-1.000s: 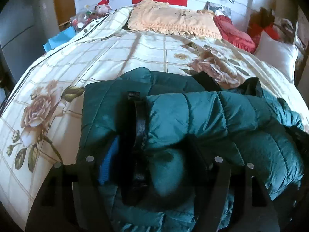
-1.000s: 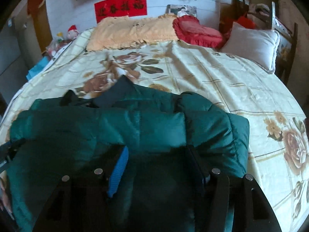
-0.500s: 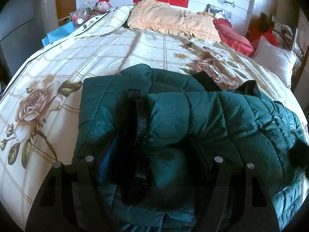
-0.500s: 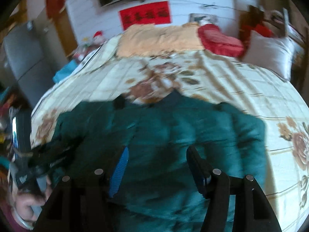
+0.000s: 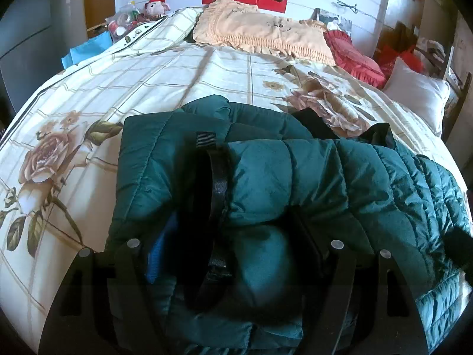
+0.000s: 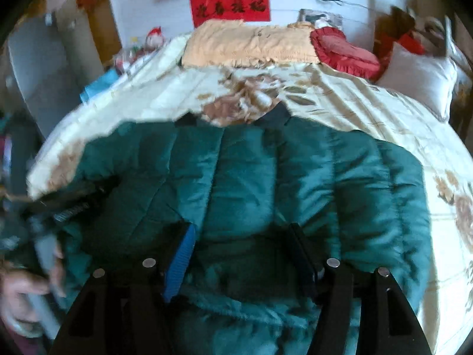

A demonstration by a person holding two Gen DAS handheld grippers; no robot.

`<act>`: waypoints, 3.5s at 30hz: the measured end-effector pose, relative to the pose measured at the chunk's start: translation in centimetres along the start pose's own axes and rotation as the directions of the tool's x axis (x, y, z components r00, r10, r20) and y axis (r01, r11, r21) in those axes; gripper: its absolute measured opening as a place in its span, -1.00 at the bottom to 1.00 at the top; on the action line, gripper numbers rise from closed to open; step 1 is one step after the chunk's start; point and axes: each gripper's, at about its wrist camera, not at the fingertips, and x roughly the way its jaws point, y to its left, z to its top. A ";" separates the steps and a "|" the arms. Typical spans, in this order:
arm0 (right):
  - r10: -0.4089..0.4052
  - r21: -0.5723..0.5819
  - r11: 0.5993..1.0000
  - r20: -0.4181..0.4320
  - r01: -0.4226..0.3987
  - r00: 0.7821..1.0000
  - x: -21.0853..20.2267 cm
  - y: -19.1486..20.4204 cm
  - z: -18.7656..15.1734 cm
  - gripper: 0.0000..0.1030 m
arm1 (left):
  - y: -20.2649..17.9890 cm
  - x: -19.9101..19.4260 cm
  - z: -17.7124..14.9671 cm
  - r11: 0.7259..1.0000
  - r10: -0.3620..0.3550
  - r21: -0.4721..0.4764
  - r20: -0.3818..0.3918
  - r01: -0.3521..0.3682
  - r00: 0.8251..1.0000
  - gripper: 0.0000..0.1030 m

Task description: Fold large clothes

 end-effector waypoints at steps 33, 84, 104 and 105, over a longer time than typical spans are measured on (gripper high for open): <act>-0.058 0.108 0.993 0.038 0.054 0.998 -5.8 -4.6 -2.5 0.30 | 5.3 -6.9 -2.3 0.988 -0.123 -0.094 0.012 0.124 0.992 0.54; -0.046 0.119 0.991 -0.158 0.066 0.986 -17.4 -6.8 -20.3 0.54 | 12.6 -19.6 -19.4 0.998 -0.046 -0.042 -0.085 0.042 0.995 0.54; 0.057 0.216 0.976 -0.245 -0.003 0.968 -17.5 -9.8 -23.2 0.56 | 14.8 -19.3 -22.8 0.980 -0.177 -0.128 -0.238 0.150 0.955 0.54; 0.077 0.230 0.973 -0.247 -0.019 0.966 -17.5 -10.0 -23.4 0.56 | 14.8 -19.4 -22.8 0.980 -0.178 -0.128 -0.233 0.152 0.956 0.54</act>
